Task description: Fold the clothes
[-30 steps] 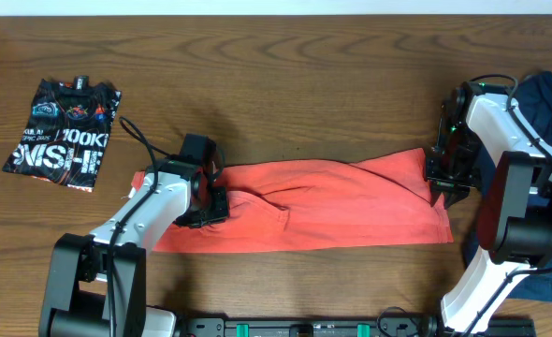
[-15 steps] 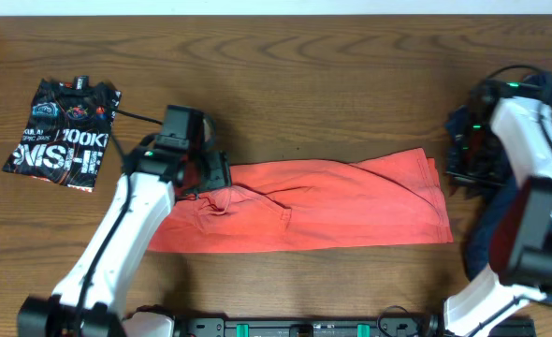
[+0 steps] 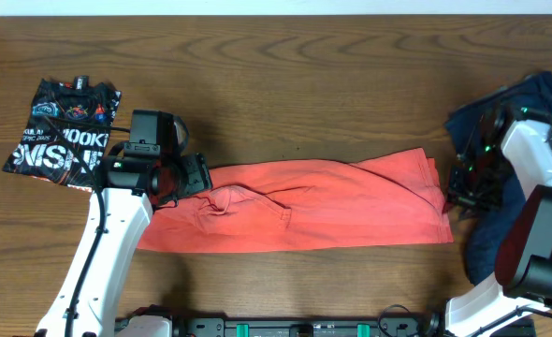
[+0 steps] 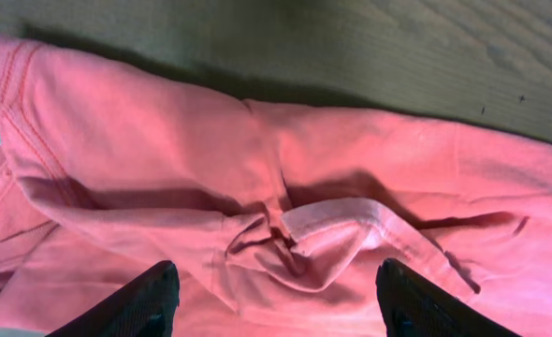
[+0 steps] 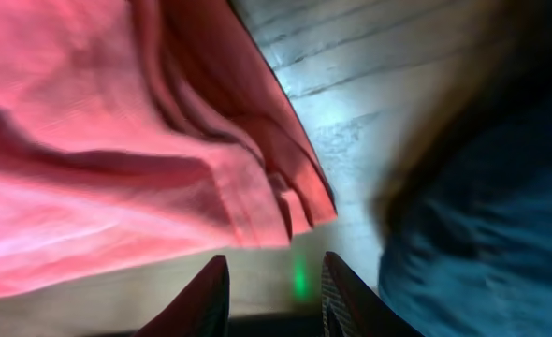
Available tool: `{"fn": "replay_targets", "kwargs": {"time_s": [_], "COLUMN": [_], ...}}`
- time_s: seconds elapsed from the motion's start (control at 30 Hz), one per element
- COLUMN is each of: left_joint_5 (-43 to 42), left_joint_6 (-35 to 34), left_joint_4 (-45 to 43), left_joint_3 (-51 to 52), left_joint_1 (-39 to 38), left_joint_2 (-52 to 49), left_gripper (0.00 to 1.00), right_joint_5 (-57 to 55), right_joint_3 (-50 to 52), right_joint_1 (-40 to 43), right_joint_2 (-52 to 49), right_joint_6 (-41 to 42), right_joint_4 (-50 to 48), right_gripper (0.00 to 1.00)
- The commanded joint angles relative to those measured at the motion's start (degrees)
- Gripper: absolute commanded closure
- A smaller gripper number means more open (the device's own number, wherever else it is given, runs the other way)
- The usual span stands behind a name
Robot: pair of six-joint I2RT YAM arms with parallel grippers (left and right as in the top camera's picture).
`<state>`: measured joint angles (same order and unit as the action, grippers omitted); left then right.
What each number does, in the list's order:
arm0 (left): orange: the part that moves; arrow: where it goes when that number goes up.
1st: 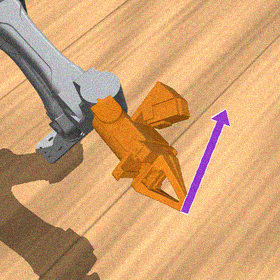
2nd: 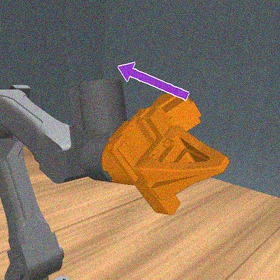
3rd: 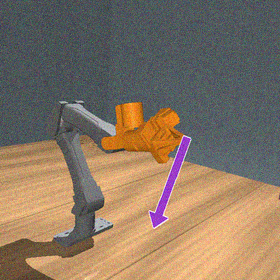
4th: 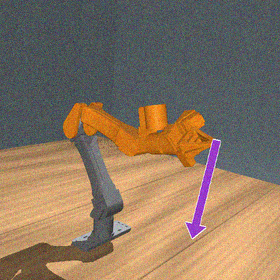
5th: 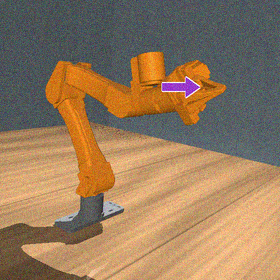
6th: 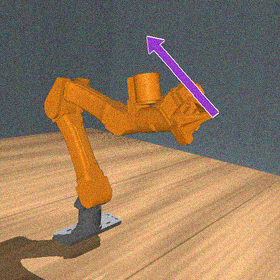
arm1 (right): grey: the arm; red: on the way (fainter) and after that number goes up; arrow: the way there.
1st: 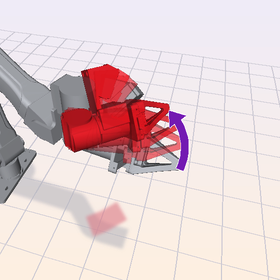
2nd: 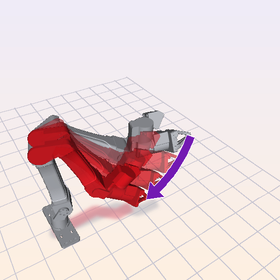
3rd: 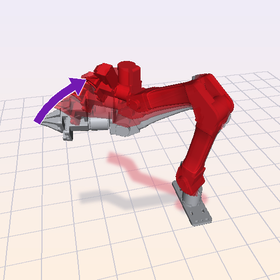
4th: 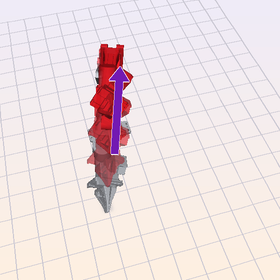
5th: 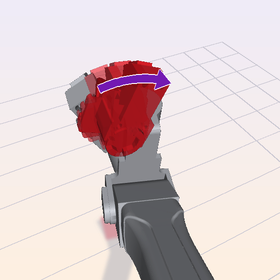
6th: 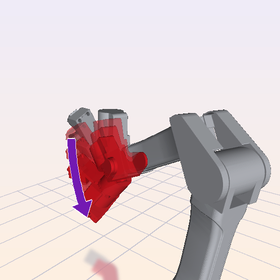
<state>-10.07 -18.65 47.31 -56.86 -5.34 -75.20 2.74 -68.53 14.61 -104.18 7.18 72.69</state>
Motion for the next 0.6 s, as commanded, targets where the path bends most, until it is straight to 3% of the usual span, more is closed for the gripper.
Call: {"fn": "replay_targets", "kwargs": {"time_s": [0.0, 0.37, 0.4, 0.43, 0.47, 0.57], "left_joint_5": [0.44, 0.24, 0.24, 0.24, 0.26, 0.26], "left_joint_6": [-0.15, -0.76, -0.76, -0.76, -0.76, -0.76], "left_joint_4": [0.37, 0.44, 0.42, 0.39, 0.39, 0.42], "left_joint_3": [-0.59, -0.59, -0.59, -0.59, -0.59, -0.59], "left_joint_1": [0.20, 0.20, 0.20, 0.20, 0.20, 0.20], "left_joint_2": [0.50, 0.50, 0.50, 0.50, 0.50, 0.50], "left_gripper": [0.30, 0.30, 0.30, 0.30, 0.30, 0.30], "right_joint_5": [3.08, 5.46, 5.46, 5.46, 5.44, 5.46], "right_joint_3": [2.40, 8.72, 9.11, 9.29, 9.27, 8.76], "right_joint_1": [-0.39, -0.44, -0.44, -0.37, -0.31, -0.26], "right_joint_2": [-0.02, -0.02, -0.02, -0.02, -0.02, 0.55], "right_joint_6": [1.33, 0.98, 1.14, 1.11, 1.14, 2.14], "right_joint_4": [-2.43, -10.47, -10.84, -11.06, -11.06, -11.15], "right_gripper": [0.68, 0.68, 0.71, 0.82, 0.99, 0.99]}}
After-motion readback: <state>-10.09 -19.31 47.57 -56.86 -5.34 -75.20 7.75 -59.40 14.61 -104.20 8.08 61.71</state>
